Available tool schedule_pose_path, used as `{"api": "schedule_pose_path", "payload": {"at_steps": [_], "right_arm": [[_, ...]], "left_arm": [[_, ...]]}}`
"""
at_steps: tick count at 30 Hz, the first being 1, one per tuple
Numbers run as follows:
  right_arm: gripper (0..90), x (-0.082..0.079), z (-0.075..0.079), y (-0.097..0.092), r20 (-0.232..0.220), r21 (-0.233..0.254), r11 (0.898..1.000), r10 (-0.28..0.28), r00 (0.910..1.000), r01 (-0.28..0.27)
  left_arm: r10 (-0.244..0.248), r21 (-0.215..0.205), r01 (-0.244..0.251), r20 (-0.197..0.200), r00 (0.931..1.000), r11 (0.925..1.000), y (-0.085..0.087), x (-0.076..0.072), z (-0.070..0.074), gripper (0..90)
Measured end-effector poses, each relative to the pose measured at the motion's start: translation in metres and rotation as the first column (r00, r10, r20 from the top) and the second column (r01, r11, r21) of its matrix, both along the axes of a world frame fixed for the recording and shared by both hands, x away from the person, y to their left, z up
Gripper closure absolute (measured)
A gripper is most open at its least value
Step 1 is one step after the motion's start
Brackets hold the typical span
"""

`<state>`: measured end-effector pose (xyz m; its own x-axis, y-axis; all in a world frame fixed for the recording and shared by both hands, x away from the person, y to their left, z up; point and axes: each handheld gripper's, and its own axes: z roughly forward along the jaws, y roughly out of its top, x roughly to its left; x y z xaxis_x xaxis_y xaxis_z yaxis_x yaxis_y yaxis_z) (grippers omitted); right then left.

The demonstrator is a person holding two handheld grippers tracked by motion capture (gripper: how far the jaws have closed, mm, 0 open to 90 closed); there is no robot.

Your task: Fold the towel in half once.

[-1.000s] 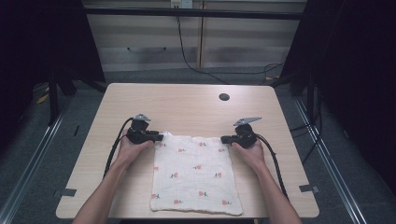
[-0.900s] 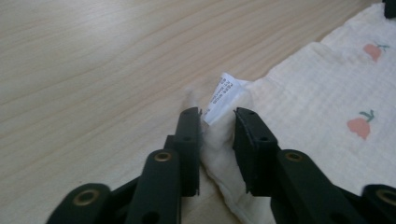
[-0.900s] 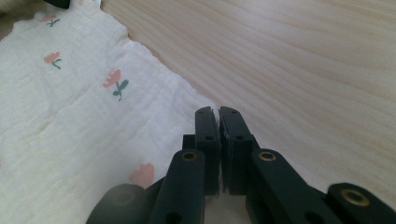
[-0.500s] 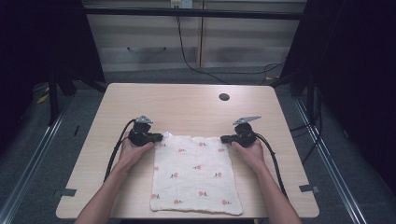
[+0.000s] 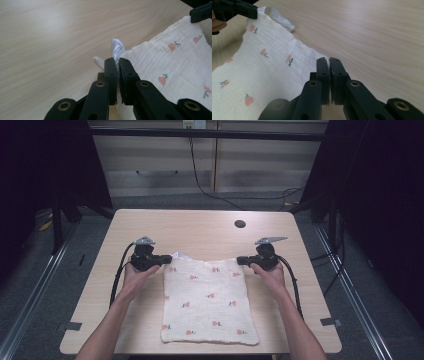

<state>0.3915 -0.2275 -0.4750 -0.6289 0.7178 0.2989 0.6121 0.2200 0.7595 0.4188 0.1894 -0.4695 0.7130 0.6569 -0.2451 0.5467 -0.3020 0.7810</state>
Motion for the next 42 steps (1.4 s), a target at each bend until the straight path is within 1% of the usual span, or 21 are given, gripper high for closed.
{"api": "schedule_pose_path", "payload": {"at_steps": [1, 7, 8, 9, 11, 13, 14, 15, 19, 20, 21, 23, 26, 27, 29, 30, 33, 37, 38, 40, 42], "right_arm": [[87.4, 0.001, 0.007, -0.001, 0.007, 0.003, 1.0, -0.002, 1.0, 0.002], [87.4, 0.003, 0.021, -0.001, 0.038, -0.001, 1.0, 0.001, 0.9993, -0.001], [87.4, 0.004, 0.024, -0.001, 0.04, 0.003, 1.0, 0.0, 0.9992, 0.0], [87.4, 0.004, 0.027, -0.001, 0.049, 0.012, 1.0, 0.002, 0.9988, -0.002], [87.5, 0.005, 0.032, -0.002, 0.058, 0.021, 1.0, -0.001, 0.9983, 0.0], [87.5, 0.005, 0.035, -0.003, 0.068, 0.026, 1.0, 0.0, 0.9977, -0.002], [87.5, 0.006, 0.04, -0.005, 0.081, 0.035, 0.999, -0.006, 0.9967, 0.003], [87.4, 0.006, 0.043, -0.006, 0.086, 0.039, 0.999, -0.007, 0.9963, 0.004], [87.4, 0.008, 0.054, -0.011, 0.115, 0.057, 0.998, -0.017, 0.9933, 0.01], [87.4, 0.008, 0.054, -0.011, 0.115, 0.057, 0.998, -0.017, 0.9933, 0.01], [87.4, 0.01, 0.06, -0.013, 0.118, 0.072, 0.997, -0.025, 0.9926, 0.017], [87.5, 0.014, 0.063, -0.013, 0.117, 0.07, 0.997, -0.03, 0.9927, 0.022], [87.4, 0.019, 0.07, -0.013, 0.134, 0.082, 0.996, -0.036, 0.9903, 0.025], [87.4, 0.019, 0.073, -0.013, 0.138, 0.094, 0.995, -0.039, 0.9896, 0.026], [87.5, 0.018, 0.075, -0.013, 0.151, 0.103, 0.994, -0.041, 0.9877, 0.026], [87.4, 0.017, 0.074, -0.013, 0.151, 0.096, 0.995, -0.032, 0.9881, 0.018], [87.5, 0.012, 0.067, -0.013, 0.145, 0.076, 0.997, -0.016, 0.9893, 0.005], [87.4, 0.005, 0.056, -0.017, 0.128, 0.074, 0.997, -0.014, 0.9916, 0.005], [87.4, 0.003, 0.054, -0.018, 0.126, 0.073, 0.997, -0.013, 0.992, 0.003], [87.4, -0.002, 0.051, -0.017, 0.126, 0.074, 0.997, -0.006, 0.992, -0.003], [87.4, -0.007, 0.05, -0.016, 0.133, 0.069, 0.997, 0.009, 0.9911, -0.018]], "left_arm": [[-0.004, -0.011, 0.004, 0.013, 0.9999, 0.9999, 0.0, 0.0, 0.006, 85.6], [-0.005, -0.032, 0.007, 0.06, 0.9982, 0.9995, 0.001, 0.003, 0.028, 85.6], [-0.005, -0.032, 0.007, 0.06, 0.9982, 0.9995, 0.001, 0.003, 0.028, 85.6], [-0.005, -0.039, 0.008, 0.074, 0.9973, 0.9992, 0.002, 0.003, 0.036, 85.6], [-0.003, -0.038, 0.006, 0.089, 0.996, 0.9993, 0.002, 0.005, 0.042, 85.6], [-0.003, -0.046, 0.007, 0.091, 0.9959, 0.9989, 0.003, 0.006, 0.046, 85.6], [0.002, -0.057, 0.004, 0.105, 0.9945, 0.9983, 0.004, 0.006, 0.052, 85.6], [0.002, -0.057, 0.004, 0.105, 0.9945, 0.9983, 0.004, 0.006, 0.052, 85.6], [0.007, -0.069, 0.003, 0.136, 0.9907, 0.9976, 0.006, 0.009, 0.066, 85.6], [0.007, -0.069, 0.003, 0.136, 0.9907, 0.9976, 0.006, 0.009, 0.066, 85.6], [0.017, -0.08, -0.006, 0.143, 0.9896, 0.9968, 0.006, 0.011, 0.071, 85.6], [0.025, -0.08, -0.013, 0.146, 0.989, 0.9967, 0.006, 0.015, 0.075, 85.7], [0.029, -0.096, -0.014, 0.16, 0.9868, 0.9952, 0.006, 0.017, 0.082, 85.7], [0.026, -0.105, -0.009, 0.161, 0.9866, 0.9944, 0.006, 0.016, 0.083, 85.7], [0.014, -0.096, 0.003, 0.169, 0.9856, 0.9954, 0.006, 0.013, 0.081, 85.6], [0.014, -0.096, 0.003, 0.169, 0.9856, 0.9954, 0.006, 0.013, 0.081, 85.6], [0.002, -0.087, 0.011, 0.156, 0.9877, 0.9961, 0.009, 0.008, 0.068, 85.6], [-0.002, -0.105, 0.016, 0.141, 0.9901, 0.9943, 0.015, -0.001, 0.056, 85.7], [-0.003, -0.113, 0.019, 0.139, 0.9903, 0.9934, 0.016, -0.004, 0.054, 85.7], [-0.016, -0.108, 0.032, 0.142, 0.9897, 0.9936, 0.016, -0.011, 0.049, 85.6], [-0.013, -0.113, 0.029, 0.143, 0.9896, 0.9932, 0.018, -0.016, 0.045, 85.7]]}}
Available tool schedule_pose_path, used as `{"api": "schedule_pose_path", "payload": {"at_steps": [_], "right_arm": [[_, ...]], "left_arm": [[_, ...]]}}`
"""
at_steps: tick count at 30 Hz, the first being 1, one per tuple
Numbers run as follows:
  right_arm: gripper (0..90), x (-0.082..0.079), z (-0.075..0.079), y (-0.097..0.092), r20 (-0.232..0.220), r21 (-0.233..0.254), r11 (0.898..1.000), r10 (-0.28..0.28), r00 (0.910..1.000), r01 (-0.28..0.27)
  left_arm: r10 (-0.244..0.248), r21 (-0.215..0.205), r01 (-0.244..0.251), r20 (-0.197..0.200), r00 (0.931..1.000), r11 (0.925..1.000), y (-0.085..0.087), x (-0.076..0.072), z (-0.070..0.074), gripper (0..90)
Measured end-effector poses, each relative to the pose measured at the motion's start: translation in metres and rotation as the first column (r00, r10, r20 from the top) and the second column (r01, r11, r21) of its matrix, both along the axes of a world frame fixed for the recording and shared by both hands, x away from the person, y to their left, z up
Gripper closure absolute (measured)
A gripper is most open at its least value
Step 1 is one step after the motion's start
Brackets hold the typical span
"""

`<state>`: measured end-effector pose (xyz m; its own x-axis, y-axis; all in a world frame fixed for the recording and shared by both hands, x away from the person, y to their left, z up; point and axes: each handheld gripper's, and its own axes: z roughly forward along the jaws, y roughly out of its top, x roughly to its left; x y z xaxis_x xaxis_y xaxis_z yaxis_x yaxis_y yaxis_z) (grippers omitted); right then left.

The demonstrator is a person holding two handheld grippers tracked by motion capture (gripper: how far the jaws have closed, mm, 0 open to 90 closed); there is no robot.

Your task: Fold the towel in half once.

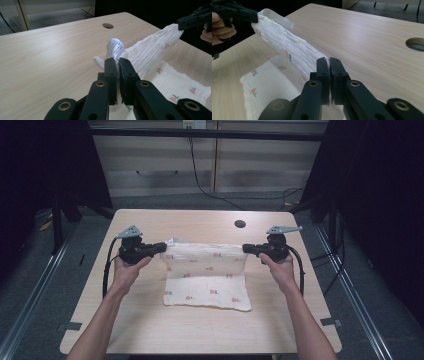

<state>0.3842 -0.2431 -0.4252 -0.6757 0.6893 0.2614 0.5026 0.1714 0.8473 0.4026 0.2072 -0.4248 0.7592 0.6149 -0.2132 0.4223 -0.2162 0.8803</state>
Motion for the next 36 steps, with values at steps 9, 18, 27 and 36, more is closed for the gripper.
{"api": "schedule_pose_path", "payload": {"at_steps": [9, 18, 27, 36], "right_arm": [[87.4, -0.023, -0.005, 0.003, 0.012, -0.021, 0.999, 0.042, 0.999, -0.042], [87.4, -0.049, -0.015, 0.004, 0.003, -0.042, 0.996, 0.078, 0.9969, -0.078], [87.3, -0.073, -0.034, 0.006, -0.034, -0.086, 0.992, 0.095, 0.9949, -0.097], [87.2, -0.091, -0.054, 0.01, -0.061, -0.086, 0.991, 0.102, 0.9929, -0.107]], "left_arm": [[-0.029, 0.003, 0.029, 0.011, 0.9995, 0.9996, 0.005, -0.027, -0.009, 85.7], [-0.045, 0.005, 0.045, -0.032, 0.9985, 0.999, 0.003, -0.047, -0.03, 85.7], [-0.076, 0.073, 0.076, -0.001, 0.9971, 0.9945, 0.0, -0.07, -0.032, 85.7], [-0.092, 0.084, 0.096, -0.052, 0.9944, 0.9918, 0.005, -0.078, -0.05, 85.5]]}}
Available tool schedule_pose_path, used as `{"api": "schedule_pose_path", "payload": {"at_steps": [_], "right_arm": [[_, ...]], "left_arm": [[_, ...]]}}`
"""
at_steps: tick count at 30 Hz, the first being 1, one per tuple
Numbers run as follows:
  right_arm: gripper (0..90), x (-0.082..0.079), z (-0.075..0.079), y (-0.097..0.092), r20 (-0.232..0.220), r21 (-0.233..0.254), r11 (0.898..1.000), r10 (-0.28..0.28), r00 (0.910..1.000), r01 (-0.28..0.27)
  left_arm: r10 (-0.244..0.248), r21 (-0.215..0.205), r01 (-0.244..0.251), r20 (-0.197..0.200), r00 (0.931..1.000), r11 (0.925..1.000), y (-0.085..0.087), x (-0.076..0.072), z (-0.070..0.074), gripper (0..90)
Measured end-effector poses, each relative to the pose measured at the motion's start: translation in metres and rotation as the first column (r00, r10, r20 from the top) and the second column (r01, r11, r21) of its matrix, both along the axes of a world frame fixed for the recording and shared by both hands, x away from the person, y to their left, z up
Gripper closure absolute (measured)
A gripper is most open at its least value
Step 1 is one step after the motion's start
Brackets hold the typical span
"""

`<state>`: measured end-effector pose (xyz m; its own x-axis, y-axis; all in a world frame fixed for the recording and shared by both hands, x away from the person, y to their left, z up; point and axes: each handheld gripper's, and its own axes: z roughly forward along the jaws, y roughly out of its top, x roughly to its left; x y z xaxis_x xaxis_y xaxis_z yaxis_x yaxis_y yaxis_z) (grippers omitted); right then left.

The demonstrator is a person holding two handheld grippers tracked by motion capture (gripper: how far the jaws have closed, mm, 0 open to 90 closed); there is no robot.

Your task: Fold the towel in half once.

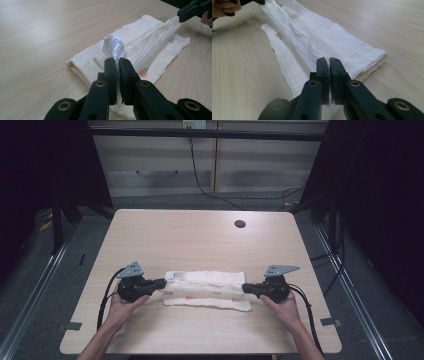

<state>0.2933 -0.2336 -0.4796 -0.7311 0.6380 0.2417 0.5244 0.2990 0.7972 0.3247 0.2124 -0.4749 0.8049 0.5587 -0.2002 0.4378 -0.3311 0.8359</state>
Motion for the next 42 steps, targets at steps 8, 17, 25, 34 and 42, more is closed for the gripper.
{"api": "schedule_pose_path", "payload": {"at_steps": [8, 17, 25, 34, 42], "right_arm": [[87.1, -0.003, -0.006, 0.0, -0.015, 0.006, 1.0, -0.002, 0.9999, 0.003], [84.6, -0.012, -0.011, 0.005, -0.027, -0.034, 0.999, 0.022, 0.9994, -0.023], [80.4, -0.017, -0.014, 0.002, -0.044, -0.059, 0.998, 0.016, 0.9989, -0.018], [76.5, -0.026, -0.015, 0.004, -0.057, -0.083, 0.997, 0.004, 0.9983, -0.009], [74.1, -0.029, -0.013, -0.002, -0.053, -0.064, 0.998, -0.016, 0.9985, 0.013]], "left_arm": [[-0.008, 0.001, 0.008, -0.018, 0.9998, 1.0, 0.001, -0.005, -0.007, 85.5], [-0.027, 0.054, 0.029, -0.043, 0.9987, 0.9981, -0.002, -0.01, -0.015, 84.6], [-0.03, 0.086, 0.032, -0.023, 0.9993, 0.9958, -0.004, -0.017, -0.014, 81.2], [-0.059, 0.097, 0.063, -0.041, 0.9974, 0.9932, 0.001, -0.032, -0.016, 73.9], [-0.079, 0.055, 0.081, -0.037, 0.9962, 0.9952, 0.012, -0.047, -0.008, 67.6]]}}
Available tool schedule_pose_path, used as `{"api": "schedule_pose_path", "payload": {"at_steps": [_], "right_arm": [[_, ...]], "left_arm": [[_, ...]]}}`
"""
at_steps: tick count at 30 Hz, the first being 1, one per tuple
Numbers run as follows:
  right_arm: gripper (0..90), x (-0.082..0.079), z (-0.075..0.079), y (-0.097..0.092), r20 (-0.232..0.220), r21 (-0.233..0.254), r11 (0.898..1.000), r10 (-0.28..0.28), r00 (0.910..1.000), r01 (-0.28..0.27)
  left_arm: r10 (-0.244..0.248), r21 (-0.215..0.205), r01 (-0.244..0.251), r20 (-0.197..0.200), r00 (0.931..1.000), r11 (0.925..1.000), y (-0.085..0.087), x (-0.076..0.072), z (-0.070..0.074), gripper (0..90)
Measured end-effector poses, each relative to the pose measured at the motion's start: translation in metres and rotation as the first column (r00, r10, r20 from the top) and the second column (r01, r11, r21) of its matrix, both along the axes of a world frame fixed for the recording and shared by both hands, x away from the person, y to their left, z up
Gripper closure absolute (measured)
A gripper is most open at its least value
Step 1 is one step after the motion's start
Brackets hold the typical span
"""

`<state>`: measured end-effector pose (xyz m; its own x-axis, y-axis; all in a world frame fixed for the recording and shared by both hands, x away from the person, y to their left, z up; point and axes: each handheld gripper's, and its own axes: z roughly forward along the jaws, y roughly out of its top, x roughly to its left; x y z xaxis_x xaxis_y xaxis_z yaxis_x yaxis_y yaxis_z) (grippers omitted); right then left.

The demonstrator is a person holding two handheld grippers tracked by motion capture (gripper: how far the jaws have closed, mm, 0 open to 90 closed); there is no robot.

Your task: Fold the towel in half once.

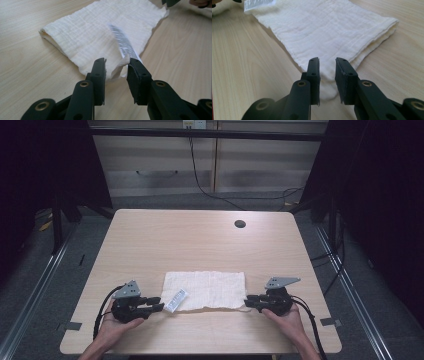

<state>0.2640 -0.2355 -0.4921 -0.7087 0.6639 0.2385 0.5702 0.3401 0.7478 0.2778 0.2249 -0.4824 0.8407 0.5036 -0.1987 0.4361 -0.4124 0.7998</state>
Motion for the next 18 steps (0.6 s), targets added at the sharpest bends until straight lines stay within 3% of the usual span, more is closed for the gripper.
{"api": "schedule_pose_path", "payload": {"at_steps": [6, 10, 13, 14, 18], "right_arm": [[73.9, 0.0, 0.002, 0.002, 0.007, 0.0, 1.0, -0.002, 1.0, 0.002], [72.4, 0.005, 0.004, 0.004, 0.016, 0.005, 1.0, -0.001, 0.9999, 0.001], [71.6, 0.01, 0.006, 0.005, 0.022, 0.006, 1.0, -0.005, 0.9997, 0.005], [70.5, 0.018, 0.009, 0.005, 0.029, -0.005, 1.0, -0.015, 0.9995, 0.015], [69.5, 0.037, 0.012, 0.004, 0.037, 0.0, 0.999, -0.04, 0.9985, 0.04]], "left_arm": [[0.043, -0.046, -0.042, 0.016, 0.999, 0.9981, 0.008, 0.003, 0.008, 65.9], [0.063, -0.064, -0.063, 0.009, 0.998, 0.996, 0.004, 0.017, 0.011, 64.4], [0.077, -0.058, -0.076, 0.008, 0.997, 0.9954, 0.001, 0.027, 0.012, 63.7], [0.095, -0.041, -0.095, 0.002, 0.9955, 0.9946, -0.002, 0.037, 0.012, 64.4], [0.09, -0.022, -0.09, -0.015, 0.9959, 0.9957, -0.013, 0.052, 0.008, 64.7]]}}
